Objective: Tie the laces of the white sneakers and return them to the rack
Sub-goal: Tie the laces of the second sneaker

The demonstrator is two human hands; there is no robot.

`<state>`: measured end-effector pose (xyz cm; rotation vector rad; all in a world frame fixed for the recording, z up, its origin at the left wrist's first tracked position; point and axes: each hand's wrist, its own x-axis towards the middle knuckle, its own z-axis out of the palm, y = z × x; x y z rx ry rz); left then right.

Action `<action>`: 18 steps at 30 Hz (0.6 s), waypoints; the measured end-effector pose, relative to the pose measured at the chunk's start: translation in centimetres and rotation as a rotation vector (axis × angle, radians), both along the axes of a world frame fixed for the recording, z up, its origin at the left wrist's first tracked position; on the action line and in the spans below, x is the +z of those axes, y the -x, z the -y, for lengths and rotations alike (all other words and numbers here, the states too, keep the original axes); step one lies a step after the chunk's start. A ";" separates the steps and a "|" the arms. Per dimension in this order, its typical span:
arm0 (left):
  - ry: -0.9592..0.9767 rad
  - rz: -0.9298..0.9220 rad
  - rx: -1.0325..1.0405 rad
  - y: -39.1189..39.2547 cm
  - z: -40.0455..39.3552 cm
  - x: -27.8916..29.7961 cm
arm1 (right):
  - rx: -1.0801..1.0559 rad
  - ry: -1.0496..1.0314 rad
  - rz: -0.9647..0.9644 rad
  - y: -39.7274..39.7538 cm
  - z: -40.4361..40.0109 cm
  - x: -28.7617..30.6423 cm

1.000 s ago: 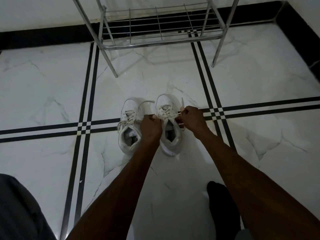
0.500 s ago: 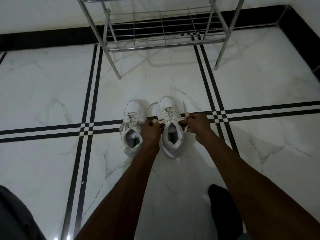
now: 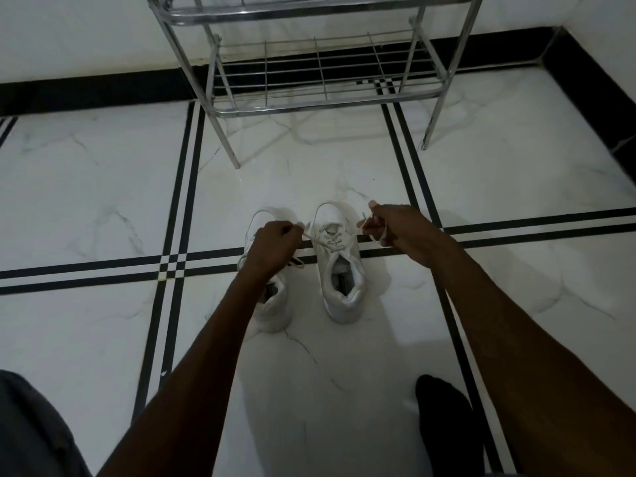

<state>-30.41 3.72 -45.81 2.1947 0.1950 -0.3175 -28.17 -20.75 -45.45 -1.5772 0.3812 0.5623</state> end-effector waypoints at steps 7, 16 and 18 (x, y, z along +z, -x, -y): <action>0.571 -0.068 0.145 -0.4 2.7 -1.1 | -0.033 -0.175 0.067 -0.5 -2.2 -0.8; 0.558 0.022 0.157 -0.5 4.7 -3.7 | 0.064 0.001 0.105 -0.2 -3.6 -2.1; 0.515 0.056 0.096 -0.5 4.4 -3.8 | 0.021 0.049 0.107 -0.4 -3.5 -2.1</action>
